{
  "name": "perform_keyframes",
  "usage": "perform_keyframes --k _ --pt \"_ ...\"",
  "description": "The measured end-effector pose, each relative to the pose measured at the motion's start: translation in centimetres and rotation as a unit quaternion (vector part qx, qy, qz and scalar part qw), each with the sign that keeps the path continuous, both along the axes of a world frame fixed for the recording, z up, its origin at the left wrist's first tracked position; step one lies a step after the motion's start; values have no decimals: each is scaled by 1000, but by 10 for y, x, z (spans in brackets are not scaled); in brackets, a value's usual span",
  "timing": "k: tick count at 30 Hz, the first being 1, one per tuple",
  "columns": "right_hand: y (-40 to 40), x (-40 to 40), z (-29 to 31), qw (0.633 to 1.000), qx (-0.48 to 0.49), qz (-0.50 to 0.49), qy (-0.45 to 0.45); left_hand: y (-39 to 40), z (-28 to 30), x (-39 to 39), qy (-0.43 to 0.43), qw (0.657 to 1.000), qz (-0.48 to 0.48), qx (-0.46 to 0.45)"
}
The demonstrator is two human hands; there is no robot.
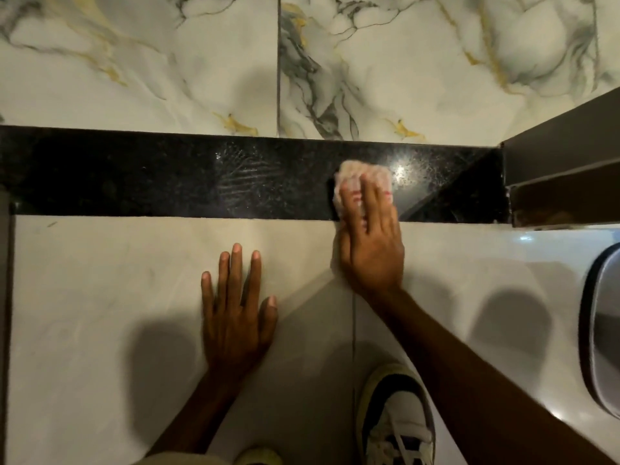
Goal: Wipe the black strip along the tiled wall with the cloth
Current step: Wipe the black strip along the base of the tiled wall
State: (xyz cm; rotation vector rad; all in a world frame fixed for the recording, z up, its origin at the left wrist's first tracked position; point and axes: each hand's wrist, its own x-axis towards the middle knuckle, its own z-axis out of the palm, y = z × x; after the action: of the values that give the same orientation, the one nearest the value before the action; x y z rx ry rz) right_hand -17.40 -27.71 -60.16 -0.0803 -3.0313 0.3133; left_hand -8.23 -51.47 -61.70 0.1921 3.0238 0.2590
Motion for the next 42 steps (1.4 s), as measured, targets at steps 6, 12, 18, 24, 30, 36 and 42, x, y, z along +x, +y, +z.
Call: perform_keyframes --k 6,12,18,24,30,36,42 --pt "-79 -90 2 997 -64 -32 -19 -24 -2 5 13 999 21 -21" --pt "-84 -7 -2 977 -68 203 -5 -51 7 -6 35 998 48 11" --pt "-69 -11 4 999 -35 -19 13 -72 11 -9 50 995 84 14" --pt "-162 -91 3 994 -84 56 -32 -80 8 -10 50 995 85 17" --pt "-143 -10 3 957 -43 287 -25 -106 10 -9 67 990 123 -16" --pt "-98 -41 4 996 -32 83 -16 -108 1 -6 103 984 144 -13" --pt "-199 -98 4 981 -65 178 -44 -110 -5 -4 102 973 205 -20"
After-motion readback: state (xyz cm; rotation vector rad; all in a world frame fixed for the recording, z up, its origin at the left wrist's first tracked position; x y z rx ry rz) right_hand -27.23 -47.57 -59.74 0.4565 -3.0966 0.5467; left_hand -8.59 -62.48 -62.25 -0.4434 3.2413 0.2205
